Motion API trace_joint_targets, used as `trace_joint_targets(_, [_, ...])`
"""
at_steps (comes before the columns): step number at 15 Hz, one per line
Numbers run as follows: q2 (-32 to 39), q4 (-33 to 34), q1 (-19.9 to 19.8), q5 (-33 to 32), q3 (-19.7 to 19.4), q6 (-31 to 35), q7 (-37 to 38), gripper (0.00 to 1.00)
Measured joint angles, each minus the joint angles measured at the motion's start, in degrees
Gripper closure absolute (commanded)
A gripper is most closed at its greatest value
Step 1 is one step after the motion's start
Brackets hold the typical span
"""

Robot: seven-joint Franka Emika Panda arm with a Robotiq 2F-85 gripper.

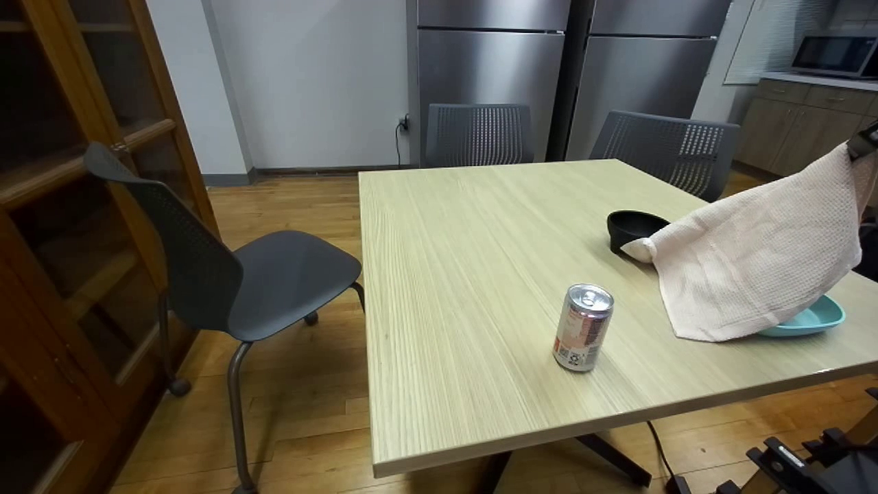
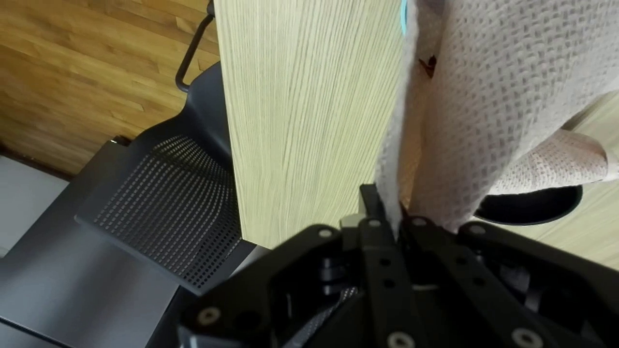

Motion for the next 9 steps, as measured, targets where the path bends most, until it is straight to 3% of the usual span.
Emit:
trace_joint_targets(4, [0.15, 0.05, 6.43, 7.71, -5.36, -1.10, -1.57, 0.99])
trace_joint_targets(9, [1.38, 0.73, 6.83, 10.06, -5.60, -3.00, -1.72, 0.99])
